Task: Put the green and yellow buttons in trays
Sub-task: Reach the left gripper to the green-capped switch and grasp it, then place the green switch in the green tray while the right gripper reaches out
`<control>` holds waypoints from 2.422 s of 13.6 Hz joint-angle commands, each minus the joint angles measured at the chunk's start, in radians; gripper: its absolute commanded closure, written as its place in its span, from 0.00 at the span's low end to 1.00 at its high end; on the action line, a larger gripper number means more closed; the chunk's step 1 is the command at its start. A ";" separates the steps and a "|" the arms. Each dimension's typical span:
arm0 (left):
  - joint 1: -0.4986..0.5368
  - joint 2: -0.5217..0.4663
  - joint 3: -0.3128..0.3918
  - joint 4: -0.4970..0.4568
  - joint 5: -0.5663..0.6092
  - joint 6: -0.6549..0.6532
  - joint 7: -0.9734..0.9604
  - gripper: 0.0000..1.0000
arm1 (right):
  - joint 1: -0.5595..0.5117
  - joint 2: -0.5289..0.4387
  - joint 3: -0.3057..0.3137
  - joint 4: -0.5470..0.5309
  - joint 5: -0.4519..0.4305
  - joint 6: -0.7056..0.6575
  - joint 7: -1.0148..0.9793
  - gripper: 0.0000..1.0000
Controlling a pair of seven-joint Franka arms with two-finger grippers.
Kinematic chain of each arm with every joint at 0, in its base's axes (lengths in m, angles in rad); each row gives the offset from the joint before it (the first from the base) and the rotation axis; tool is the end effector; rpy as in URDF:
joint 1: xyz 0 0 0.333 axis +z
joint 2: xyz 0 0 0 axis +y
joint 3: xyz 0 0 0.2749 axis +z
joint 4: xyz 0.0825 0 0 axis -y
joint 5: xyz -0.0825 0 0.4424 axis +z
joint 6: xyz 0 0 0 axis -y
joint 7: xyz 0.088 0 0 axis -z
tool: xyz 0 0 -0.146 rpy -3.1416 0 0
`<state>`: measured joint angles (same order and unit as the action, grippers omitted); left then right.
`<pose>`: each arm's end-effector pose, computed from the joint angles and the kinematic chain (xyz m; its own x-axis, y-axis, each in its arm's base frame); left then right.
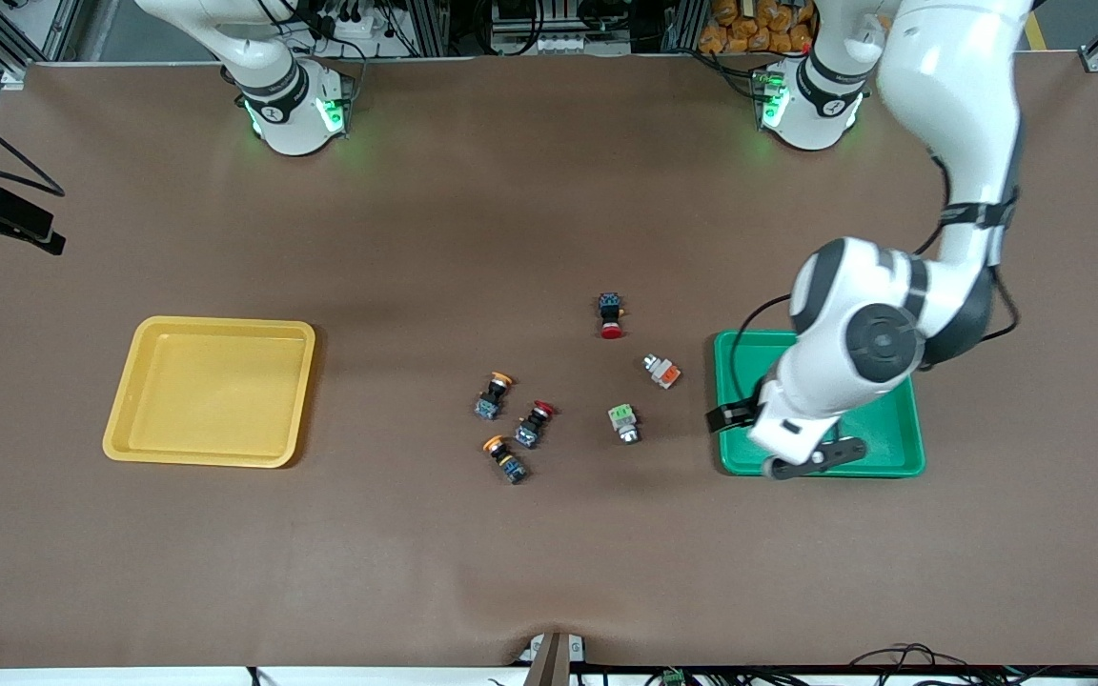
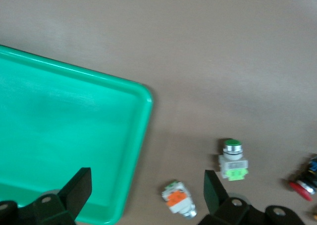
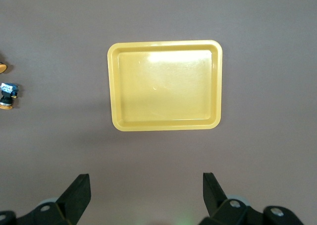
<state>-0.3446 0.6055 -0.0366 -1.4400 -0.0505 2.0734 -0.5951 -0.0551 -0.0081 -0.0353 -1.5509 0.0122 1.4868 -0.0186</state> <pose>0.6934 -0.2794 0.2402 0.9703 0.2415 -0.0143 0.2419 -0.9678 0.0696 0.5976 -0.0524 0.5527 0.9959 -0.0706 -0.0557 -0.0714 -0.9974 -0.0135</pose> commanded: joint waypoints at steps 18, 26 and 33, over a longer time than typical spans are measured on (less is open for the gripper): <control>-0.208 0.298 0.012 0.058 -0.011 0.404 -0.186 0.00 | -0.005 0.002 0.000 -0.006 0.000 0.004 -0.007 0.00; -0.208 0.287 0.014 0.036 -0.006 0.393 -0.184 1.00 | -0.003 0.003 0.000 -0.009 0.000 0.004 -0.008 0.00; -0.122 0.157 0.017 0.049 -0.003 0.156 -0.100 1.00 | 0.000 0.010 0.000 -0.009 0.000 0.003 -0.009 0.00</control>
<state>-0.5129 0.8447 -0.0171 -1.3754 -0.0504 2.3255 -0.7531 -0.0553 0.0035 -0.0360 -1.5567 0.0129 1.4869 -0.0186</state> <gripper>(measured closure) 0.586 0.000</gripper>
